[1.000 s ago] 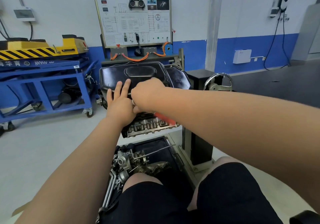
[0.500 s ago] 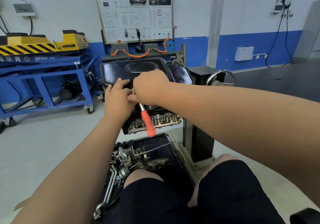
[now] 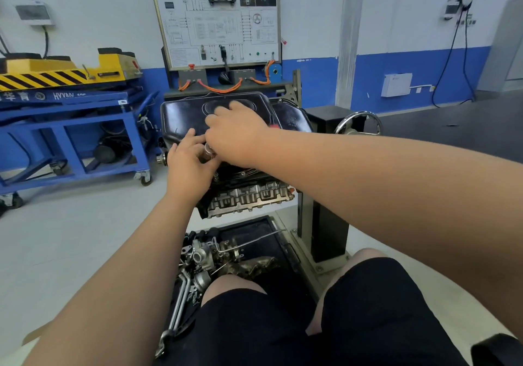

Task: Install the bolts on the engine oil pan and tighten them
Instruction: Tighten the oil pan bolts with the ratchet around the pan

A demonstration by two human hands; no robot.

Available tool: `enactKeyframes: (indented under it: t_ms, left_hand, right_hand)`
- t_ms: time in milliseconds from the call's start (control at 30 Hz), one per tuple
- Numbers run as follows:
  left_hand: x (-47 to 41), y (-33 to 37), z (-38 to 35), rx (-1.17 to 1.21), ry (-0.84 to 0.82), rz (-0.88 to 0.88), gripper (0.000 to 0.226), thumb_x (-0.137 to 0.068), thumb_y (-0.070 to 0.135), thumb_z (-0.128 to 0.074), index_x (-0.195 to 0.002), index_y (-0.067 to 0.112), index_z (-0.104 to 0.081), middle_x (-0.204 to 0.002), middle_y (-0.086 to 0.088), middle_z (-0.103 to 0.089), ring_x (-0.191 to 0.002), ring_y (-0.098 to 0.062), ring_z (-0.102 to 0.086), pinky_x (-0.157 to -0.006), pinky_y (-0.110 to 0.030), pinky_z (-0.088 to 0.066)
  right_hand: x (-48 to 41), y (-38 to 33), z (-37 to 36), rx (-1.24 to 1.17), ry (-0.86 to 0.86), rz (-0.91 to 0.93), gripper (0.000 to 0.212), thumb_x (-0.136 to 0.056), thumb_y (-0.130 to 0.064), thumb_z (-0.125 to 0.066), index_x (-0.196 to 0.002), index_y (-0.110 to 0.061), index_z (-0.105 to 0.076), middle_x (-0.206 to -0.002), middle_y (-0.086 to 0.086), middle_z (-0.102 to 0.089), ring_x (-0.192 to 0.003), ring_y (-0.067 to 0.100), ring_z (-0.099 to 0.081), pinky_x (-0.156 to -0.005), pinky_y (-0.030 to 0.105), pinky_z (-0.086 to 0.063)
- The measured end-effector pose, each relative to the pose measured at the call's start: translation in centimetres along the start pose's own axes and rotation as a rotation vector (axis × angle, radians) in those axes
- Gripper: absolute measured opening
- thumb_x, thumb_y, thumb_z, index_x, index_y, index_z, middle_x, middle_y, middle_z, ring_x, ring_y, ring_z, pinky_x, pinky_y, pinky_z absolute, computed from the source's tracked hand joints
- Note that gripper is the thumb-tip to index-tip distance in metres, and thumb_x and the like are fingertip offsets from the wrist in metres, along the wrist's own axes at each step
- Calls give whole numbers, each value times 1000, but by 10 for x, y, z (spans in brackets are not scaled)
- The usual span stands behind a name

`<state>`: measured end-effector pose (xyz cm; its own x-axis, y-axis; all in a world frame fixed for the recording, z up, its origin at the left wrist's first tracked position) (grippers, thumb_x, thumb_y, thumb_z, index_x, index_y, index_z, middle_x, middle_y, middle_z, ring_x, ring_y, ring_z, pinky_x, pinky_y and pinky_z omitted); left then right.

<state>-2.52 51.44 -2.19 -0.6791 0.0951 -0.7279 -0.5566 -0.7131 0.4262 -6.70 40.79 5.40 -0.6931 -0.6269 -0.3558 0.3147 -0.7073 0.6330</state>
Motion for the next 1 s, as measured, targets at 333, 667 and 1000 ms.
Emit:
enactKeyframes:
  t_ms: [333, 667, 1000]
  left_hand:
    - [3, -4, -4, -226, -193, -127, 32, -91, 5, -46, -113, 13, -69, -146, -2, -44, -144, -36, -18, -110, -57, -24]
    - [9, -9, -8, -22, -97, -137, 18, -94, 14, -55, -96, 7, -72, -134, -6, -56, -137, -34, -34, -111, -52, -27]
    - [8, -12, -18, -126, -151, -67, 56, -94, 8, -39, -148, 20, -32, -157, 1, -26, -148, -16, -8, -119, -37, -15]
  right_hand:
    - [6, -7, -3, -224, -90, -189, 36, -89, -56, -39, -74, -23, -43, -65, -6, -38, -59, 14, -39, -57, 29, -30]
    - [0, -8, 6, 103, -3, 41, 24, -93, -24, -53, -116, -19, -58, -123, 4, -52, -117, 25, -43, -89, 39, -35]
    - [11, -18, 9, -177, -102, -210, 29, -94, -48, -39, -89, -24, -53, -68, -6, -37, -56, 15, -36, -48, 30, -23]
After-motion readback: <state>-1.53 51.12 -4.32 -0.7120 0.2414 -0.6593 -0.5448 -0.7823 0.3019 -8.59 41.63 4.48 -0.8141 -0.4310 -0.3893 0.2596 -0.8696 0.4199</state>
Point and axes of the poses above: each hand's wrist, its own x-axis away from the middle knuckle, its own z-axis out of the back of the hand, y = z × x, the point moved 3 cm from there along -x, towards the middle knuckle
